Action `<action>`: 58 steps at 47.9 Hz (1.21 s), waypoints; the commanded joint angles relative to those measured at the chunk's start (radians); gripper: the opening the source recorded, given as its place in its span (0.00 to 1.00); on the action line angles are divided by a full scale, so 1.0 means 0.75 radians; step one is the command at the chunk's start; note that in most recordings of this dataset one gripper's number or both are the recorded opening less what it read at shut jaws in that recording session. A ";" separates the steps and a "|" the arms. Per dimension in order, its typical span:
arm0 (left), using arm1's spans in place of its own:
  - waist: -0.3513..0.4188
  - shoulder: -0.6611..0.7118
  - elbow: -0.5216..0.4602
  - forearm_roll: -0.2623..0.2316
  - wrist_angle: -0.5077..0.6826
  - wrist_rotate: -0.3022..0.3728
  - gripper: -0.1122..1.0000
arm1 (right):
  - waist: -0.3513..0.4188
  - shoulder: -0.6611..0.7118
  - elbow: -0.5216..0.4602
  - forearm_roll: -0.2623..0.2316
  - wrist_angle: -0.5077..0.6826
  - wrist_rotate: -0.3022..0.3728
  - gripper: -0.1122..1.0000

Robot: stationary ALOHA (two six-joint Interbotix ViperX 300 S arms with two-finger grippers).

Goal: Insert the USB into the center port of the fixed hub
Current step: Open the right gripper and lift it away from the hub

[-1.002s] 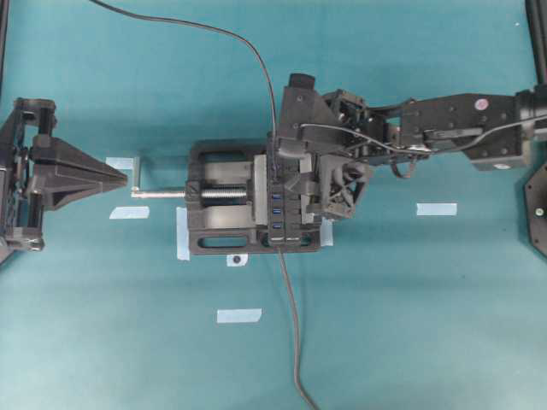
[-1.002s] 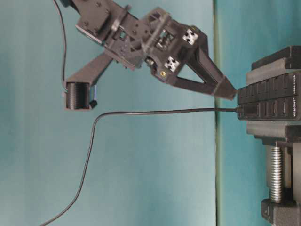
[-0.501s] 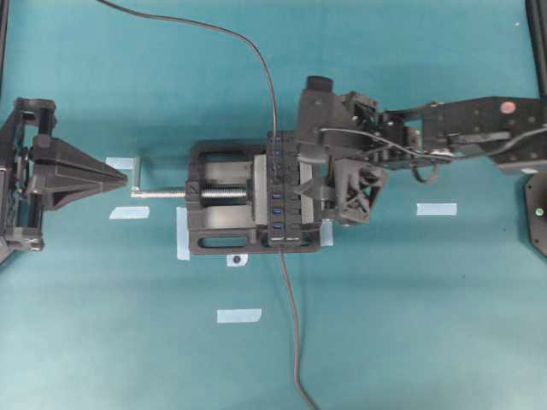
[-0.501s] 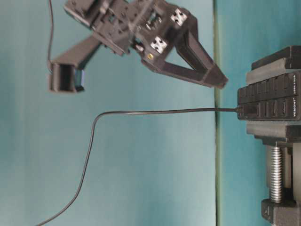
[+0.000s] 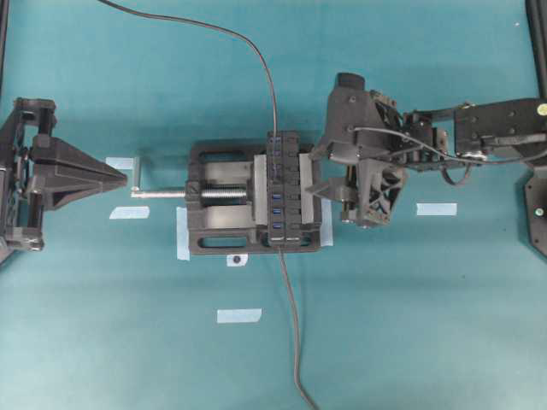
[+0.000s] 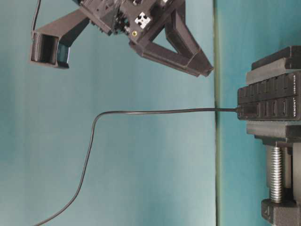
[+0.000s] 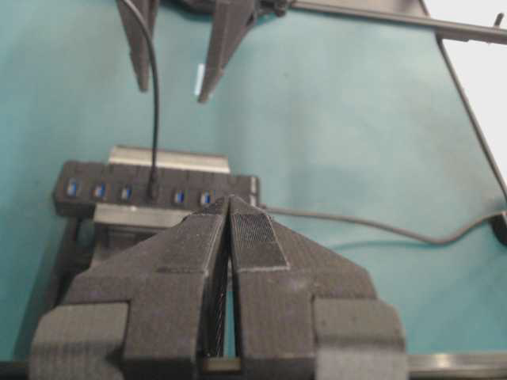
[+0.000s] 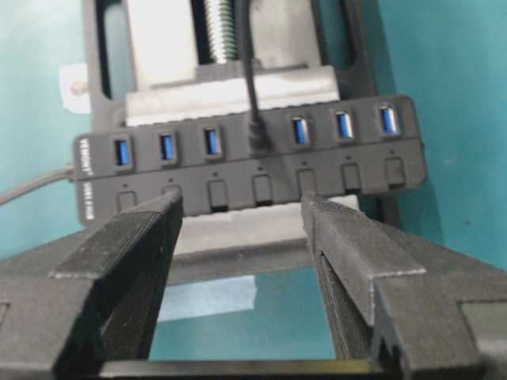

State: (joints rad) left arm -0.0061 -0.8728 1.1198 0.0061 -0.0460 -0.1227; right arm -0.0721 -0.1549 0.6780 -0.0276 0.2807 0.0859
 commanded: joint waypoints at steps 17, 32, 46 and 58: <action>0.025 0.004 -0.033 0.004 -0.008 -0.002 0.11 | 0.012 -0.043 -0.008 0.002 -0.022 -0.002 0.71; 0.025 0.004 -0.029 0.004 -0.006 -0.002 0.11 | 0.010 -0.072 0.039 0.002 -0.090 0.002 0.71; 0.025 0.004 -0.027 0.004 0.012 0.000 0.11 | 0.010 -0.100 0.080 0.002 -0.149 0.004 0.71; 0.022 0.004 -0.027 0.004 0.012 0.000 0.11 | 0.010 -0.100 0.080 0.000 -0.153 0.002 0.71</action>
State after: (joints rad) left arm 0.0107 -0.8744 1.1183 0.0077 -0.0322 -0.1227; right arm -0.0675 -0.2086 0.7486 -0.0276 0.1749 0.0844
